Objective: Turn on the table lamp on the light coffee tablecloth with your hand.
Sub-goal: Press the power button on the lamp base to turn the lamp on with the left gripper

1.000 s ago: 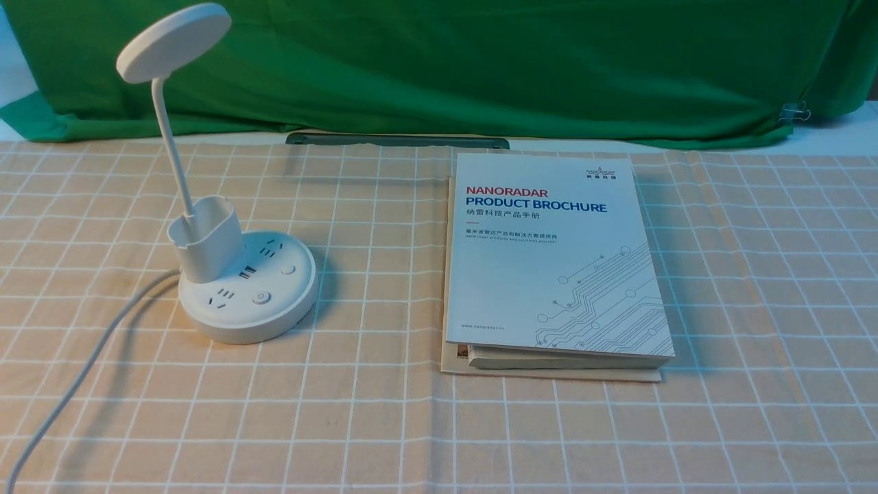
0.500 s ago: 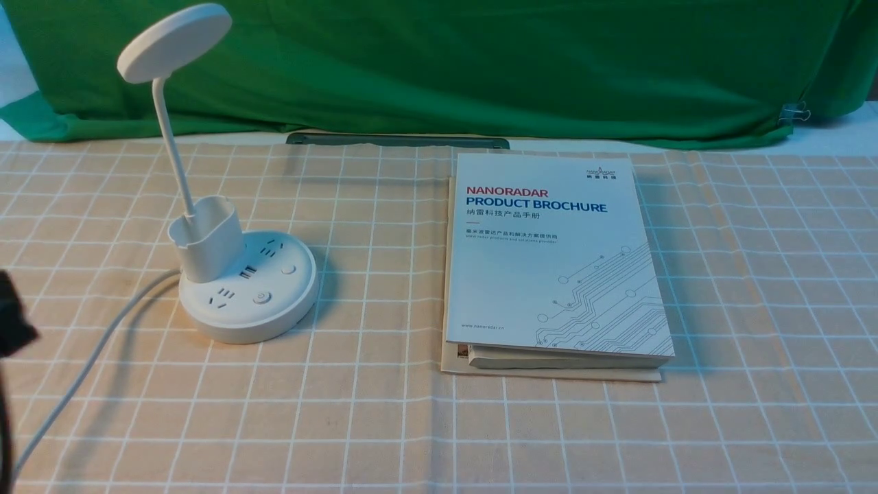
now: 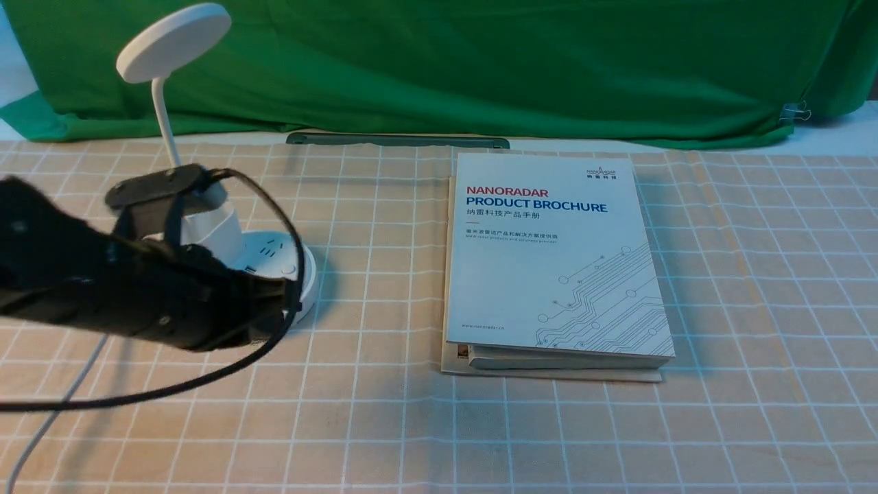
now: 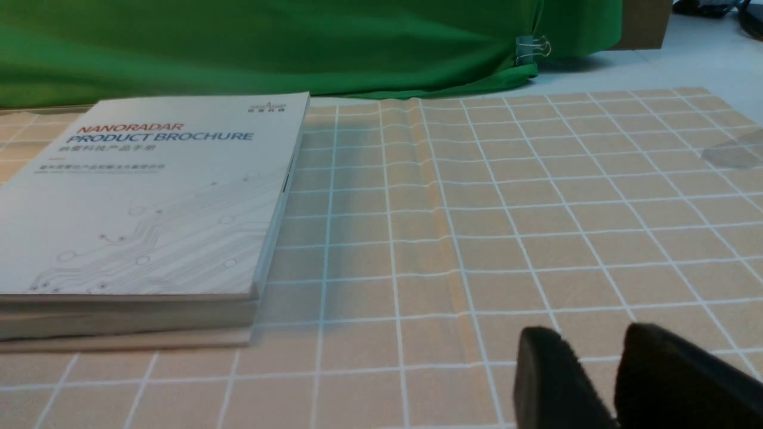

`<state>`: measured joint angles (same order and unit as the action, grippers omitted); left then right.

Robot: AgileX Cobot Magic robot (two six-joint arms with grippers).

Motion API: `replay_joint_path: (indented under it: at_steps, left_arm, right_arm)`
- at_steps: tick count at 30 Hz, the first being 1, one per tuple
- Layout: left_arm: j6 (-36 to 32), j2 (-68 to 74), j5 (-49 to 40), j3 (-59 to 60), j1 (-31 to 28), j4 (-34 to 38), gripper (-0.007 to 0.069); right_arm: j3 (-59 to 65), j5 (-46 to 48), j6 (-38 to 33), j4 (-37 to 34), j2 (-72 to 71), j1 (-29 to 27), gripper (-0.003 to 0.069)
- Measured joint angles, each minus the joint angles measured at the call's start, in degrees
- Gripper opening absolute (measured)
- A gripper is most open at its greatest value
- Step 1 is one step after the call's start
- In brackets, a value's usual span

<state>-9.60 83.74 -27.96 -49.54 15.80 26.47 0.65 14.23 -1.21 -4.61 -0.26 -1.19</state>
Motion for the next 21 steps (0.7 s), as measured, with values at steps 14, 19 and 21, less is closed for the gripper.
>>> replay_joint_path:
  at_steps: [14, 19, 21]
  left_arm:
    - [25.89, 21.31, 4.29, -17.43, 2.42, -32.83, 0.0021]
    - [26.21, 22.56, 6.95, -17.61, 2.22, -34.10, 0.0021]
    - [26.22, 22.56, 7.96, -17.67, 2.22, -34.32, 0.0021]
  right_arm:
    - [0.00, 0.05, 0.00, 0.00, 0.00, 0.00, 0.0238]
    - [0.00, 0.00, 0.00, 0.00, 0.00, 0.00, 0.0238]
    - [0.00, 0.00, 0.00, 0.00, 0.00, 0.00, 0.0238]
